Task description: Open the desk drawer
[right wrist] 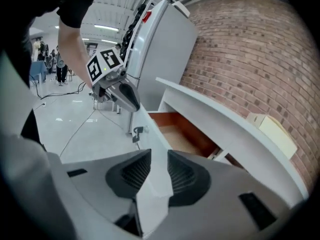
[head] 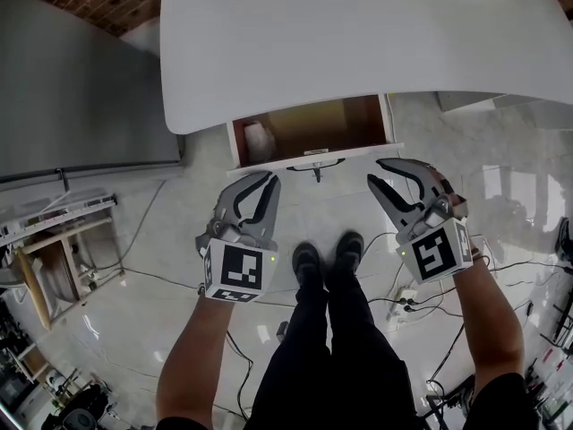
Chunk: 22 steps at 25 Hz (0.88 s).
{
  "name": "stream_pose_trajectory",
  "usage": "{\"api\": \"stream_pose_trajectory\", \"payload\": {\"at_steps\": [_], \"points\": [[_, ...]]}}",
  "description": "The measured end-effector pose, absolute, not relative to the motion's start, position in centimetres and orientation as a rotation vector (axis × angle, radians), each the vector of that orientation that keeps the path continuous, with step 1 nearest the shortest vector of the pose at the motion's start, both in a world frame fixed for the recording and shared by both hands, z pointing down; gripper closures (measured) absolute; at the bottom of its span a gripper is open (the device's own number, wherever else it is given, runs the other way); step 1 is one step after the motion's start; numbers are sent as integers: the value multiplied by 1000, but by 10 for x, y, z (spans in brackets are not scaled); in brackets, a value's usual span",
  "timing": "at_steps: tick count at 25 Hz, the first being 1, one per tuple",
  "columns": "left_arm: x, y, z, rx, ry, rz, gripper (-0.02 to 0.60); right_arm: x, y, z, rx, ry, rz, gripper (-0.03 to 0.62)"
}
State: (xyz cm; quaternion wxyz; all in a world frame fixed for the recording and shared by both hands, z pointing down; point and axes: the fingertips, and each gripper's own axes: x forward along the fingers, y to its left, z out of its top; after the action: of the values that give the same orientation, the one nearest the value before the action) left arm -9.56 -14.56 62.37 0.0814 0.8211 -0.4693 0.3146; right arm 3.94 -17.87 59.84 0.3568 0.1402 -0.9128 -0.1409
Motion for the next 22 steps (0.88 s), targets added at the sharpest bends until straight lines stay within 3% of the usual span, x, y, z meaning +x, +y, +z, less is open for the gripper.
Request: {"api": "stream_pose_trajectory", "payload": {"at_steps": [3,5,10,13,22], "points": [[-112,-144,611,2431,-1449,921,539,38,-192,582,383,-2343,-413,473],[-118,-146,608,2419,-1456,939,428,29,-198,581,360,-2316,-446,443],[-129,-152,623,2391,-1393,1143,396,11,-205,618,232,-2170,-455,396],[-135,-156,629,2376,-1386,1160,391,7,-204,634,177,-2060,-530,449],[-130,-127,660,2327,-1298,1174,399,19,-175,661,44,-1975,-476,507]]}}
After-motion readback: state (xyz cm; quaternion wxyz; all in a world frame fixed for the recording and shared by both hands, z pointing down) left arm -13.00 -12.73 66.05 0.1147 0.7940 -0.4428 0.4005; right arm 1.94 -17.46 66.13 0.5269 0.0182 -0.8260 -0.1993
